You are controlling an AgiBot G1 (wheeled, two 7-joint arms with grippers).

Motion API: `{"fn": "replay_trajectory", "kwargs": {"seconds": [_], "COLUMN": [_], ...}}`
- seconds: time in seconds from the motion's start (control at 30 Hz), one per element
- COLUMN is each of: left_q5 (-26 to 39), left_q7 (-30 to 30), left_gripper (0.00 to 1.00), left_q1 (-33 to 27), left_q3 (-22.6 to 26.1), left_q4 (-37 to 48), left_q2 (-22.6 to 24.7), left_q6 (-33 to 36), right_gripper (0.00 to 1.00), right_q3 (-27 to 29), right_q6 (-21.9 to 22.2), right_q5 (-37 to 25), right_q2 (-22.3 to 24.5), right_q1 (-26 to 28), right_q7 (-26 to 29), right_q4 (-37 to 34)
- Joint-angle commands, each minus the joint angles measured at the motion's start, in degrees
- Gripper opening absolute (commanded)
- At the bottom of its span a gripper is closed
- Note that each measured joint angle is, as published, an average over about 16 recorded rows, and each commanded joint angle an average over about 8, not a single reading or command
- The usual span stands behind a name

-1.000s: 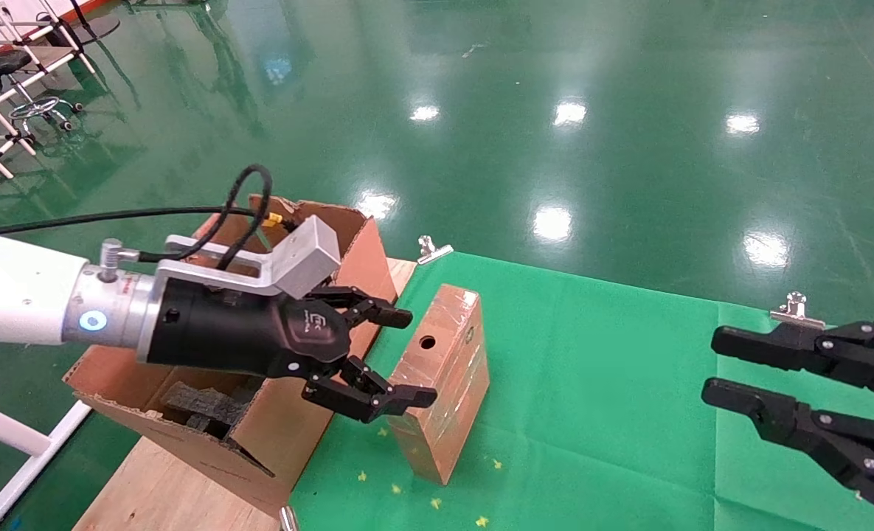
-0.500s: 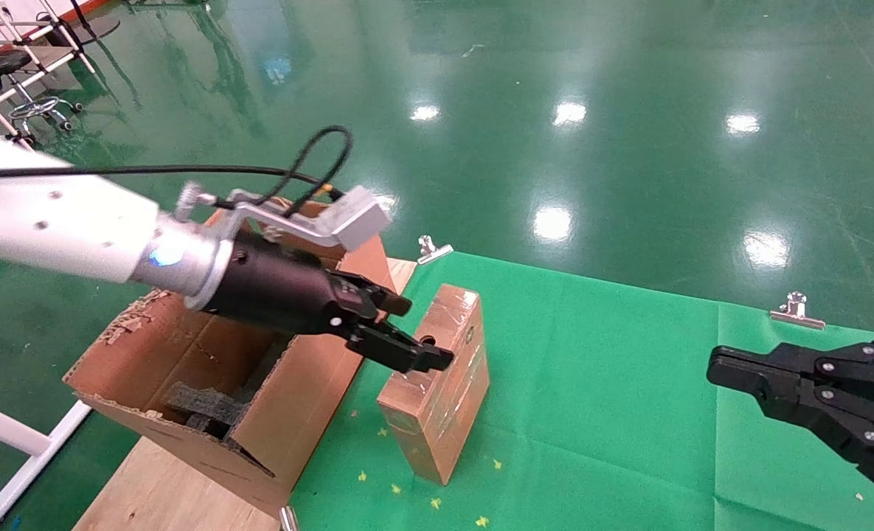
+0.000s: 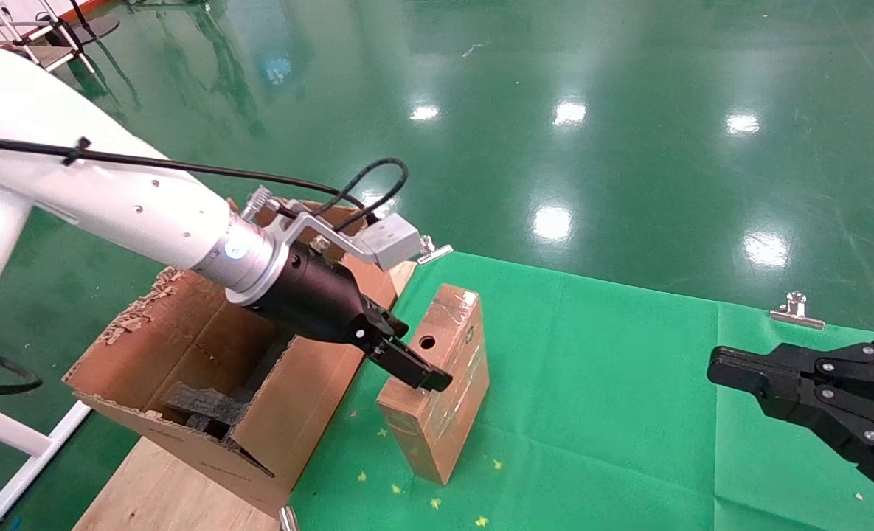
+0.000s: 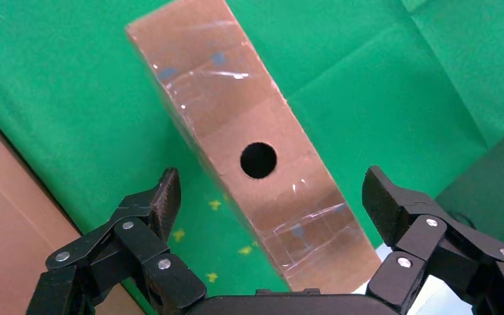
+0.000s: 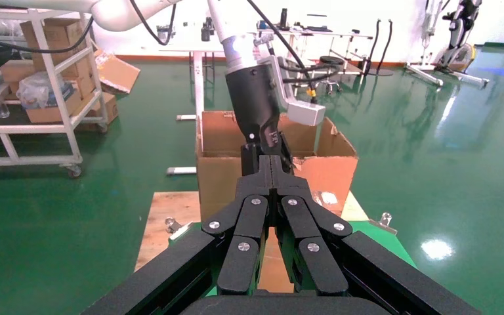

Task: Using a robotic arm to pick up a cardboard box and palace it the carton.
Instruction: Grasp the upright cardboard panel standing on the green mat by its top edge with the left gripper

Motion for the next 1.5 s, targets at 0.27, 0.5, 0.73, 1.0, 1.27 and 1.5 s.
{"fn": "replay_trajectory", "kwargs": {"seconds": [0.27,0.5,0.73,1.0,1.27,1.5], "left_q5": [-0.2,0.4,0.7,0.5,0.4,0.3], "left_q7": [-0.7,-0.5,-0.3,-0.4,-0.4,-0.5], "left_gripper": [1.00,0.55,0.00,0.00,0.00,0.00], "left_q1": [-1.3,-2.2,-2.4,-2.3,-2.2,-2.1], "left_q3": [4.3,6.6,7.1,6.7,6.5,6.4], "left_q4": [0.3,-0.3,-0.5,-0.4,-0.3,-0.3], "left_q2": [1.2,1.9,2.1,1.9,1.8,1.8], "left_q6": [-0.1,-0.2,-0.2,-0.2,-0.2,-0.3], "right_gripper": [0.31,1.00,1.00,1.00,1.00,1.00], "right_q3": [0.0,0.0,0.0,0.0,0.0,0.0], "right_q6": [0.0,0.0,0.0,0.0,0.0,0.0], "right_q5": [0.0,0.0,0.0,0.0,0.0,0.0], "right_q2": [0.0,0.0,0.0,0.0,0.0,0.0], "right_q1": [0.0,0.0,0.0,0.0,0.0,0.0], "right_q7": [0.0,0.0,0.0,0.0,0.0,0.0], "right_q4": [0.0,0.0,0.0,0.0,0.0,0.0]}}
